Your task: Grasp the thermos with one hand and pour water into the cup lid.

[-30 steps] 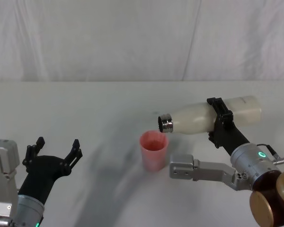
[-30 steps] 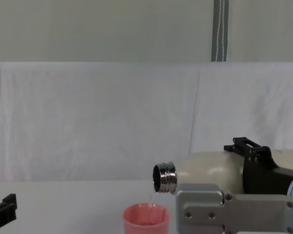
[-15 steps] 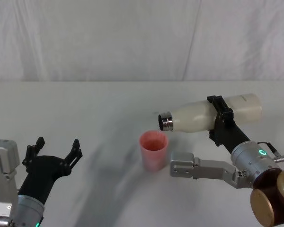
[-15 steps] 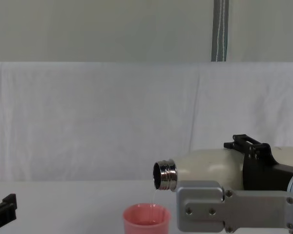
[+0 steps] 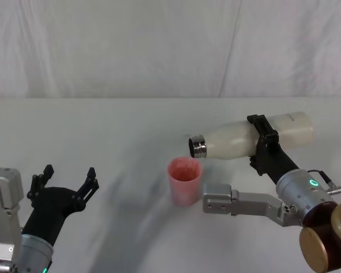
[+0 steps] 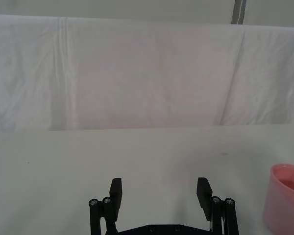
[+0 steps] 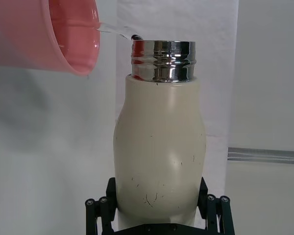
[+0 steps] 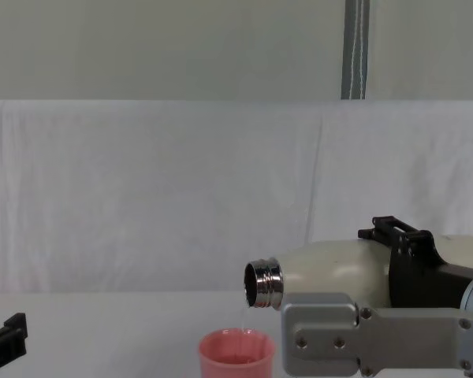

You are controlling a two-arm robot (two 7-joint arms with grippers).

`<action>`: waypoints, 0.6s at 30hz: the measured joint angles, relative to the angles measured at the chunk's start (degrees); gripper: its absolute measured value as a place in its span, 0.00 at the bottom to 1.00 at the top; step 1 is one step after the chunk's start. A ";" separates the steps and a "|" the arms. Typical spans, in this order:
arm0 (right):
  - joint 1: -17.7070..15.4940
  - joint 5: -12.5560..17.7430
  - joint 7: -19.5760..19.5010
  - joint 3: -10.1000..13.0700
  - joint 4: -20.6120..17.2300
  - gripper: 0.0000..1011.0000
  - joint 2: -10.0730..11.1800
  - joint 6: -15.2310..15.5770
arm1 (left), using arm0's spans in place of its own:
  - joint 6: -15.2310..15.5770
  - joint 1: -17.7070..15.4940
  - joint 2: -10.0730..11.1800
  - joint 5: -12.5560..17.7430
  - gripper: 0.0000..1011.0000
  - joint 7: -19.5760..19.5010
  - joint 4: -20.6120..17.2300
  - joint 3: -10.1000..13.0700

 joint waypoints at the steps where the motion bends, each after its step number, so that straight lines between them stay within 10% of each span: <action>1: 0.00 -0.02 0.00 -0.02 0.00 0.95 0.00 0.01 | 0.00 0.00 0.00 0.00 0.99 0.00 0.00 0.00; 18: -0.09 -0.39 0.02 -0.21 -0.04 0.95 -0.05 0.22 | 0.00 0.00 0.00 0.00 0.99 0.00 0.00 0.00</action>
